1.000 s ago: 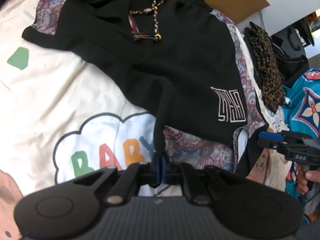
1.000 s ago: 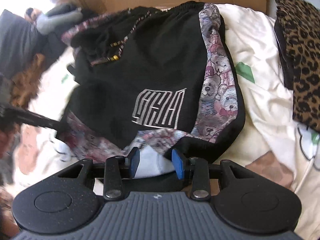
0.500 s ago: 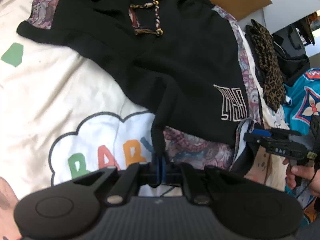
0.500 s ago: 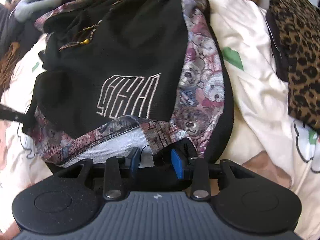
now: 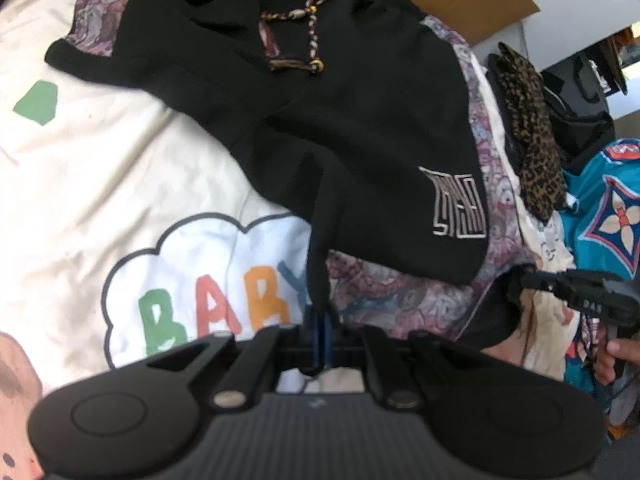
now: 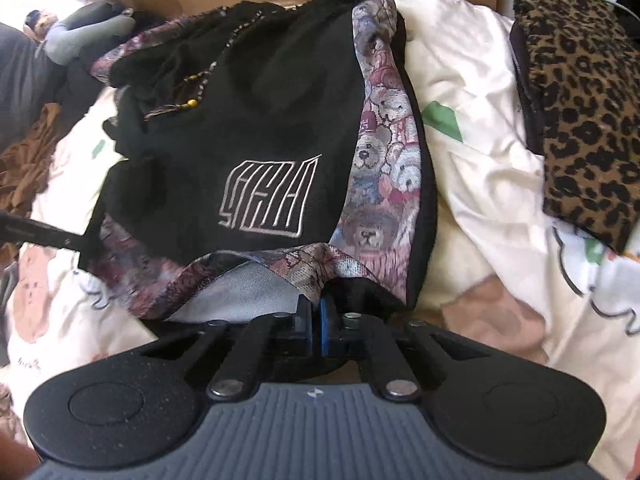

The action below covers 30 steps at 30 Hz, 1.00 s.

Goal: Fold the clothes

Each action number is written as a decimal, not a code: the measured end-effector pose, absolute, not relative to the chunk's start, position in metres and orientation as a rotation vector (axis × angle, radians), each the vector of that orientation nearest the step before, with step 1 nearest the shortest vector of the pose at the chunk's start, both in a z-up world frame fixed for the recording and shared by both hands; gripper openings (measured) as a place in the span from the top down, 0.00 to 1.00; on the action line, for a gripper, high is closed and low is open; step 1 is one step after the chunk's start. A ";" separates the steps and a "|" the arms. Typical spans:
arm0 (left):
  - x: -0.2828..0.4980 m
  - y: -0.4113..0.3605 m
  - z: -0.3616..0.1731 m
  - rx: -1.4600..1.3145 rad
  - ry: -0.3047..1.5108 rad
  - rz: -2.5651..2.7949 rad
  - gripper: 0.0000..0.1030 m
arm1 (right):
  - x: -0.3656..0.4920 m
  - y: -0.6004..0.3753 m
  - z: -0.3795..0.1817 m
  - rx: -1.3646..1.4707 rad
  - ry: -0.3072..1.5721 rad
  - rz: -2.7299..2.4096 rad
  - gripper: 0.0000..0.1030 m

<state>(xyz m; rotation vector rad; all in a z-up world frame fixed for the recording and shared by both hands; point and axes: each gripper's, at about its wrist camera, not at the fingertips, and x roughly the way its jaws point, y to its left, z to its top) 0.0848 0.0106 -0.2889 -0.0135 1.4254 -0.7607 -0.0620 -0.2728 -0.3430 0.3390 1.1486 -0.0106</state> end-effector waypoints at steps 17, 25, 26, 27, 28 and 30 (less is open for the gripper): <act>0.056 0.011 -0.281 0.039 1.440 -0.760 0.97 | -0.148 -0.298 -0.339 0.378 1.231 -0.151 1.00; 0.059 0.014 -0.297 0.041 1.482 -0.720 0.81 | -0.154 -0.310 -0.350 0.482 1.199 -0.183 0.71; 0.060 0.015 -0.297 0.044 1.480 -0.718 0.79 | -0.152 -0.311 -0.350 0.492 1.182 -0.183 0.62; 0.060 0.015 -0.298 0.047 1.477 -0.716 0.74 | -0.149 -0.312 -0.349 0.501 1.166 -0.180 0.55; 0.061 0.016 -0.299 0.050 1.475 -0.715 0.68 | -0.144 -0.312 -0.349 0.503 1.162 -0.177 0.55; 0.061 0.015 -0.301 0.058 1.468 -0.711 0.58 | -0.135 -0.311 -0.353 0.501 1.171 -0.160 0.55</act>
